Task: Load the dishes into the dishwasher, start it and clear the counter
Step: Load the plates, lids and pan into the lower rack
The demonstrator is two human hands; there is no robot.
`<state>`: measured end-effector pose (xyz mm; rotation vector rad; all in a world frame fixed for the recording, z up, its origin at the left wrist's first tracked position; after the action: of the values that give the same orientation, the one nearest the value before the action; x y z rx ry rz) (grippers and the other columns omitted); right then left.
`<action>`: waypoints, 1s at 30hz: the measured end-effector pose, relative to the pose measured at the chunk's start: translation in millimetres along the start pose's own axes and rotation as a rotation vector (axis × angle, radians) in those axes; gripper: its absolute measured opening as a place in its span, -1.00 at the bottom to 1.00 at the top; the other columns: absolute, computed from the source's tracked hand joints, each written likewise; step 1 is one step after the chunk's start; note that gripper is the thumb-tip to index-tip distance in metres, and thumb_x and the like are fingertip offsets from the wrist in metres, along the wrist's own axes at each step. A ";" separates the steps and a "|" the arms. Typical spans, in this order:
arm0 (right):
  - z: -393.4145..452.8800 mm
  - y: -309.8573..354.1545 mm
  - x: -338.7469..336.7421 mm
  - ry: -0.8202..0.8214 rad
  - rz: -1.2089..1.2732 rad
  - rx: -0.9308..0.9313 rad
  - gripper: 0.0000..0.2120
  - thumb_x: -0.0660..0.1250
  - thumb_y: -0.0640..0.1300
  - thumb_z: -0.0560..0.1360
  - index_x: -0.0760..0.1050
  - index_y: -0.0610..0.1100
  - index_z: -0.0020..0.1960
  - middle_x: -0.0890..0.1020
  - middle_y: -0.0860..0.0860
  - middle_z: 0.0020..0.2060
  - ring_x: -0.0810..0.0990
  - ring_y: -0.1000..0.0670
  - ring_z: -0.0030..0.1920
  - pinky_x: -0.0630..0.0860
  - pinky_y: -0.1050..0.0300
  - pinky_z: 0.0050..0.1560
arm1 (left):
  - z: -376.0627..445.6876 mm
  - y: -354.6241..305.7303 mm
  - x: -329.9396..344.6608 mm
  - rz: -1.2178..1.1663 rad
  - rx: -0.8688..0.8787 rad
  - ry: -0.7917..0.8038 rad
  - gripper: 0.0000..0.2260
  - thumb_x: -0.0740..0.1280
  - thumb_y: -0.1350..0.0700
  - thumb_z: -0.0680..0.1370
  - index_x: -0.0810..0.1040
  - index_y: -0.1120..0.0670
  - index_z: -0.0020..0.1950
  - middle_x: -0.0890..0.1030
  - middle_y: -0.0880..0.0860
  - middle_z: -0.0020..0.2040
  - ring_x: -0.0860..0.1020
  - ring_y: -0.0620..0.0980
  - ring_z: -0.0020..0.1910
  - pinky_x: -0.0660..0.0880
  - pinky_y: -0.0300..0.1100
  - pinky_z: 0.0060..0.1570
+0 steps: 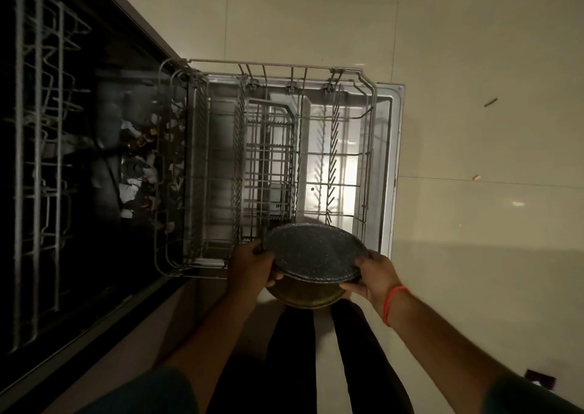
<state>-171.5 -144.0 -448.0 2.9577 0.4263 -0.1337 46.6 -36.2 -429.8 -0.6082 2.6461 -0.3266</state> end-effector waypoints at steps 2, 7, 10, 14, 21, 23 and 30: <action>0.0 1.0 -0.2 0.004 0.000 -0.001 -0.73 0.21 -0.30 0.64 0.46 -0.22 0.31 0.58 -0.21 0.20 0.63 -0.26 0.10 0.65 0.09 -0.41 | 0.2 -0.6 0.5 -0.016 0.004 -0.013 -0.87 0.31 0.21 0.65 0.62 0.06 0.14 0.67 0.06 -0.25 0.57 -0.17 -0.54 0.48 -0.32 -0.54; 11.1 8.1 1.0 0.008 -0.007 0.036 -0.71 0.21 -0.30 0.64 0.43 -0.23 0.35 0.59 -0.22 0.18 0.68 -0.17 -0.10 0.65 0.13 -0.41 | 10.8 -2.3 5.8 -0.043 -0.049 0.000 -0.83 0.31 0.17 0.67 0.60 0.11 0.23 0.67 0.04 -0.17 0.63 -0.09 -0.37 0.49 -0.32 -0.50; 21.3 11.4 2.8 0.024 -0.016 0.049 -0.72 0.20 -0.30 0.65 0.42 -0.24 0.35 0.62 -0.21 0.08 0.73 -0.13 -0.26 0.65 0.12 -0.40 | 19.2 -4.8 9.0 -0.052 -0.072 0.013 -0.81 0.29 0.15 0.68 0.59 0.12 0.26 0.65 0.05 -0.14 0.63 -0.08 -0.30 0.50 -0.32 -0.48; 29.6 15.5 8.3 0.039 -0.015 0.066 -0.68 0.18 -0.32 0.65 0.38 -0.25 0.40 0.65 -0.24 0.01 0.74 -0.13 -0.29 0.63 0.14 -0.41 | 28.1 -4.7 8.7 -0.102 -0.156 0.059 -0.80 0.30 0.17 0.67 0.56 0.07 0.29 0.65 0.09 -0.05 0.63 -0.05 -0.23 0.54 -0.27 -0.44; 37.4 14.8 14.9 0.025 0.059 0.070 -0.49 0.24 -0.33 0.62 0.23 -0.19 0.55 0.61 -0.25 0.14 0.75 -0.14 -0.22 0.66 0.08 -0.32 | 34.0 -3.4 10.9 -0.180 -0.234 0.100 -0.73 0.32 0.14 0.66 0.52 0.05 0.37 0.66 0.12 0.08 0.67 0.00 -0.11 0.60 -0.20 -0.41; 38.1 13.0 14.6 0.017 0.052 0.070 -0.48 0.25 -0.29 0.63 0.23 -0.13 0.55 0.55 -0.22 0.25 0.74 -0.18 -0.14 0.67 0.01 -0.28 | 31.2 -1.5 14.2 -0.187 -0.246 0.103 -0.69 0.32 0.08 0.67 0.46 0.02 0.42 0.64 0.12 0.15 0.68 0.02 -0.07 0.62 -0.17 -0.41; 30.0 -2.5 9.1 -0.002 0.108 0.127 -0.57 0.25 -0.07 0.66 0.27 -0.06 0.50 0.59 -0.19 0.22 0.74 -0.21 -0.10 0.67 -0.02 -0.31 | 17.2 8.8 26.2 -0.290 -0.266 0.081 -0.56 0.27 -0.15 0.66 0.35 -0.06 0.51 0.52 0.14 0.34 0.66 0.09 -0.02 0.69 -0.01 -0.28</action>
<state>-165.5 -143.9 -478.8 3.0965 0.2664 -0.1571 29.3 -42.8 -456.6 -1.0900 2.7001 -0.0794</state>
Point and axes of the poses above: each hand's wrist, its own z-axis towards the middle knuckle, its own x-axis out of the palm, y = z × x, the point moved 6 cm from there along z, towards the middle knuckle
